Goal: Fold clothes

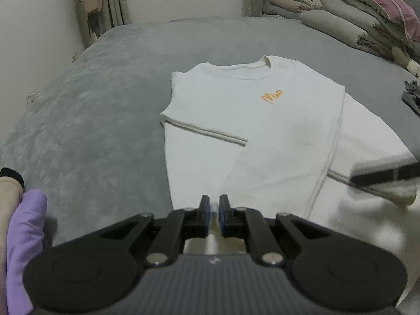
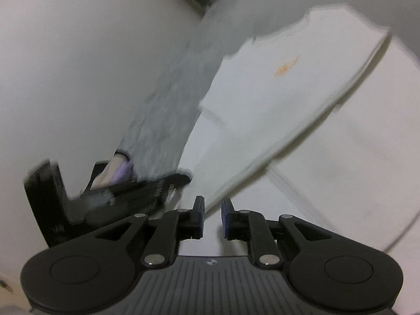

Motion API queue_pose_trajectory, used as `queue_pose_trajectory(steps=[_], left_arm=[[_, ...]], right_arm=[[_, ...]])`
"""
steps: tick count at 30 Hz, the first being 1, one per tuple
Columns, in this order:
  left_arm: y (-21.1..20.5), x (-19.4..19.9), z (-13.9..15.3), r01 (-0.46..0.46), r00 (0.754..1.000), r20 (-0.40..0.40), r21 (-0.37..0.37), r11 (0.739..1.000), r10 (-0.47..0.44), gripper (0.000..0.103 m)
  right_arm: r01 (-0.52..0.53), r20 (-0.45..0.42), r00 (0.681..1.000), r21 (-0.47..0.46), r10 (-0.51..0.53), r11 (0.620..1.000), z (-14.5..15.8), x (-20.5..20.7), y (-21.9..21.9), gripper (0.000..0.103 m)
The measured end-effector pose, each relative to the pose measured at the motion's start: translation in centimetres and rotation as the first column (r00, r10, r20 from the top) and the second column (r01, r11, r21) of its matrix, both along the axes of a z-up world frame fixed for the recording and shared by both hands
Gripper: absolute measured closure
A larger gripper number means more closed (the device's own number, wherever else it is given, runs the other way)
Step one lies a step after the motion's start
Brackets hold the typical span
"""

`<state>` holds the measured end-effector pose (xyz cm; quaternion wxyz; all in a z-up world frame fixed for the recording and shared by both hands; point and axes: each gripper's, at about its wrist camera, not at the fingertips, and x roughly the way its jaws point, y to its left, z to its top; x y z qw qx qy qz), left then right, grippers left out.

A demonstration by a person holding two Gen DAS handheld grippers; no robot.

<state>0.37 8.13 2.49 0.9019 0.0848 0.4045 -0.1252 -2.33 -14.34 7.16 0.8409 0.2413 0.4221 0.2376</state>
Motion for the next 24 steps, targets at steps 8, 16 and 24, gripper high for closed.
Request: queue_pose_trajectory(steps=[8, 16, 24], left_arm=[[1.8, 0.6, 0.9, -0.055, 0.998, 0.007, -0.032, 0.998, 0.055, 0.09], [1.6, 0.9, 0.7, -0.043, 0.999, -0.007, -0.048, 0.998, 0.043, 0.086], [1.1, 1.2, 0.1, -0.044, 0.999, -0.013, -0.027, 0.999, 0.043, 0.085]], right_arm=[[0.372, -0.012, 0.926, -0.14, -0.377, 0.918, -1.6, 8.1, -9.2, 0.086], [0.45, 0.061, 0.893, -0.12, -0.445, 0.885, -1.0, 12.2, -14.5, 0.08], [0.322, 0.087, 0.945, -0.059, -0.316, 0.945, -3.2, 14.8, -14.9, 0.069]])
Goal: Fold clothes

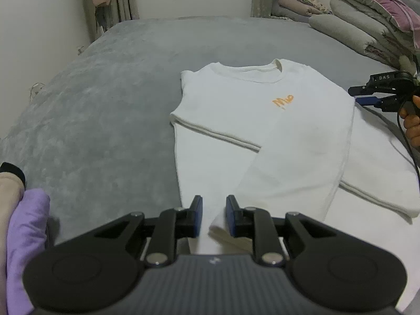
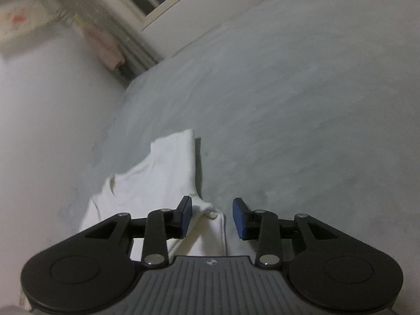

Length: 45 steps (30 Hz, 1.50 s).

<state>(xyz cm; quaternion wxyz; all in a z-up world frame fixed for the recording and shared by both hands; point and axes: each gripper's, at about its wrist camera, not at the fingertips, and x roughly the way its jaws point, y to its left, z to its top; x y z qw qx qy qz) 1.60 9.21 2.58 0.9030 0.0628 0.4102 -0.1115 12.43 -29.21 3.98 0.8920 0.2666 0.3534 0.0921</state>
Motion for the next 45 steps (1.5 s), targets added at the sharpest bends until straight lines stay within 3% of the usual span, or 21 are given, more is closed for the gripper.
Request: queue_pose_trajectory(steps=[4, 9, 12, 15, 18, 20, 22, 24, 29, 32, 35, 39, 42, 45], left_arm=[[-0.2, 0.0, -0.2, 0.002, 1.0, 0.001, 0.011, 1.0, -0.002, 0.084], [-0.3, -0.1, -0.2, 0.002, 1.0, 0.004, 0.012, 1.0, -0.002, 0.083], [-0.5, -0.2, -0.4, 0.01, 1.0, 0.009, 0.028, 1.0, -0.01, 0.082], [-0.4, -0.1, -0.4, 0.007, 1.0, 0.006, 0.023, 1.0, -0.007, 0.081], [-0.4, 0.0, -0.3, 0.005, 1.0, 0.006, 0.022, 1.0, -0.006, 0.08], [-0.3, 0.1, -0.3, 0.003, 1.0, 0.006, 0.02, 1.0, -0.003, 0.079], [-0.2, 0.2, -0.1, -0.004, 1.0, 0.01, 0.016, 1.0, 0.004, 0.079], [-0.1, 0.2, 0.1, -0.006, 1.0, 0.022, 0.015, 1.0, 0.006, 0.079], [-0.5, -0.1, 0.1, 0.007, 0.999, 0.036, 0.026, 1.0, -0.007, 0.077], [-0.8, -0.1, -0.1, 0.017, 0.999, 0.032, 0.036, 0.999, -0.018, 0.077], [-1.4, -0.4, -0.5, 0.045, 0.998, 0.034, 0.06, 0.997, -0.047, 0.075], [-2.6, -0.8, -1.1, 0.09, 0.993, 0.061, 0.137, 0.986, -0.1, 0.071], [-2.6, -0.8, -1.4, 0.095, 0.992, 0.066, 0.153, 0.984, -0.106, 0.067], [-2.2, -0.6, -1.3, 0.09, 0.994, 0.056, 0.136, 0.987, -0.098, 0.066]], right_arm=[[-0.05, 0.005, 0.999, -0.08, 0.05, 0.996, -0.7, 0.2, 1.4, 0.089], [-0.023, 0.027, 0.999, -0.106, 0.026, 0.994, 0.4, -0.7, 1.4, 0.091], [0.003, -0.002, 1.0, -0.164, -0.003, 0.987, -0.9, -0.6, 2.3, 0.093], [0.061, 0.0, 0.998, -0.153, -0.062, 0.986, -1.2, -0.8, 2.7, 0.093], [0.056, 0.015, 0.998, -0.244, -0.054, 0.968, -0.8, -1.1, 3.8, 0.095], [0.038, 0.026, 0.999, -0.314, -0.032, 0.949, -0.2, -1.3, 4.5, 0.093], [0.047, 0.045, 0.998, -0.371, -0.032, 0.927, 0.7, -1.8, 5.1, 0.078], [0.059, 0.071, 0.997, -0.428, -0.032, 0.902, 1.8, -2.5, 5.7, 0.076], [0.011, 0.126, 0.991, -0.433, 0.048, 0.901, 4.2, -4.3, 7.7, 0.075], [-0.094, 0.107, 0.982, -0.421, 0.152, 0.902, 4.3, -5.3, 10.2, 0.075], [-0.229, 0.074, 0.954, -0.443, 0.29, 0.867, 3.7, -6.5, 13.6, 0.075], [-0.337, 0.033, 0.91, -0.52, 0.413, 0.785, 2.4, -8.2, 17.2, 0.075], [-0.338, 0.029, 0.901, -0.578, 0.433, 0.743, 1.7, -9.4, 17.6, 0.073], [-0.346, 0.023, 0.899, -0.573, 0.437, 0.743, 2.0, -10.7, 16.6, 0.072]])
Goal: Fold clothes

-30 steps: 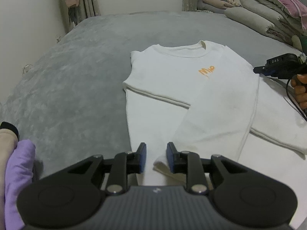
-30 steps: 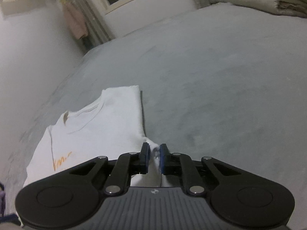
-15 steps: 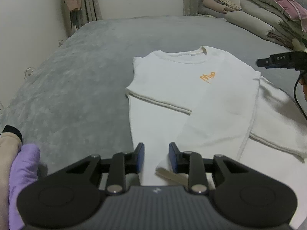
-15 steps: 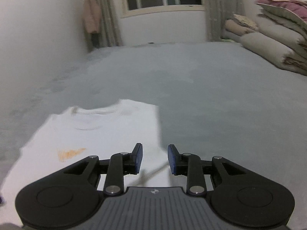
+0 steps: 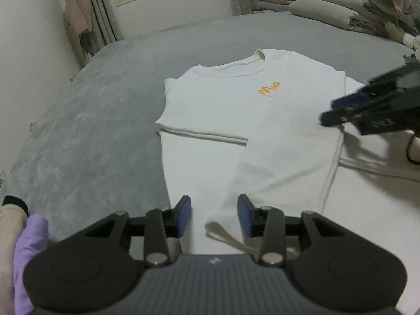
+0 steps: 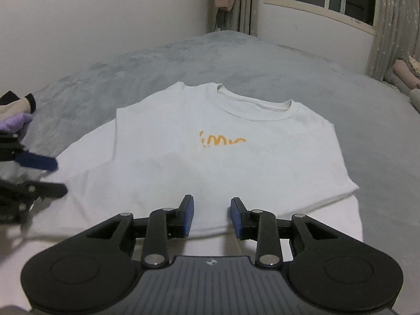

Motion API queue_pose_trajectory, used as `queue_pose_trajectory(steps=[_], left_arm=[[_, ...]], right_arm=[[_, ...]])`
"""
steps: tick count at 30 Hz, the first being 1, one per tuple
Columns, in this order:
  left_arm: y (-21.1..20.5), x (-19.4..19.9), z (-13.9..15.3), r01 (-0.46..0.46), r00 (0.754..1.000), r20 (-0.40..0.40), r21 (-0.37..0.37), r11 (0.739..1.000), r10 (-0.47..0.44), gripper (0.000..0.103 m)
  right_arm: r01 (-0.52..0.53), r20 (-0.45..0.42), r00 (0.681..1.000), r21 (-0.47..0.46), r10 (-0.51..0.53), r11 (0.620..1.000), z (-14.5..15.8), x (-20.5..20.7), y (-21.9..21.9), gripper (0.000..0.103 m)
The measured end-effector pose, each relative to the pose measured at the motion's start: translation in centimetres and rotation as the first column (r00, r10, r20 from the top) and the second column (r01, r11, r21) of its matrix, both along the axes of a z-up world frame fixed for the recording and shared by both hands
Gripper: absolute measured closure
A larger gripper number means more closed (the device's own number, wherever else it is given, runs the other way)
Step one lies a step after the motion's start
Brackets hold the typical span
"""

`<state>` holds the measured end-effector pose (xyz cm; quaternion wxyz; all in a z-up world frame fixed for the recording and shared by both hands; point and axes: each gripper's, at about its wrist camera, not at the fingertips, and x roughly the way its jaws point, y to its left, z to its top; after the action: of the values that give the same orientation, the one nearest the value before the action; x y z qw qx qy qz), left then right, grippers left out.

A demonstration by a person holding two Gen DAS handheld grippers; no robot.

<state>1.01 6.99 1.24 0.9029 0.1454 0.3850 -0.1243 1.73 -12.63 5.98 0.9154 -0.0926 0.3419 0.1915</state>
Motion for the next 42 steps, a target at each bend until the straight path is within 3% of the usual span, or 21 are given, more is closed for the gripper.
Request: queue_pose_trajectory(steps=[9, 12, 16, 18, 20, 23, 42], left_arm=[[0.1, -0.3, 0.2, -0.002, 1.0, 0.003, 0.001, 1.0, 0.002, 0.066], [0.9, -0.7, 1.3, -0.008, 1.0, 0.004, -0.065, 0.998, 0.009, 0.066], [0.7, -1.9, 2.5, 0.073, 0.997, 0.047, -0.18, 0.981, -0.066, 0.064], [-0.3, -1.9, 1.7, 0.085, 0.996, 0.016, -0.163, 0.983, -0.083, 0.064], [-1.4, -2.0, 0.3, 0.091, 0.995, -0.02, -0.095, 0.991, -0.094, 0.064], [-2.0, -2.7, -0.2, 0.108, 0.994, 0.004, -0.044, 0.993, -0.108, 0.064], [3.3, -6.9, 0.4, 0.071, 0.995, -0.06, -0.127, 0.989, -0.079, 0.059]], right_arm=[[-0.014, -0.028, 1.0, -0.047, 0.012, 0.999, 0.0, -4.6, -1.4, 0.071], [0.012, -0.041, 0.999, -0.029, -0.014, 0.999, 0.7, -5.1, -1.9, 0.071], [0.001, -0.017, 1.0, -0.027, -0.001, 1.0, 1.5, -6.1, -1.5, 0.071], [-0.014, -0.019, 1.0, -0.026, 0.014, 1.0, 1.8, -6.7, -1.0, 0.071], [-0.038, -0.039, 0.999, -0.056, 0.036, 0.998, 1.5, -7.2, -0.3, 0.071], [-0.048, -0.06, 0.997, -0.103, 0.042, 0.994, 0.9, -7.9, 0.4, 0.071], [0.006, -0.075, 0.997, -0.066, -0.011, 0.998, 0.4, -13.3, -6.9, 0.07]])
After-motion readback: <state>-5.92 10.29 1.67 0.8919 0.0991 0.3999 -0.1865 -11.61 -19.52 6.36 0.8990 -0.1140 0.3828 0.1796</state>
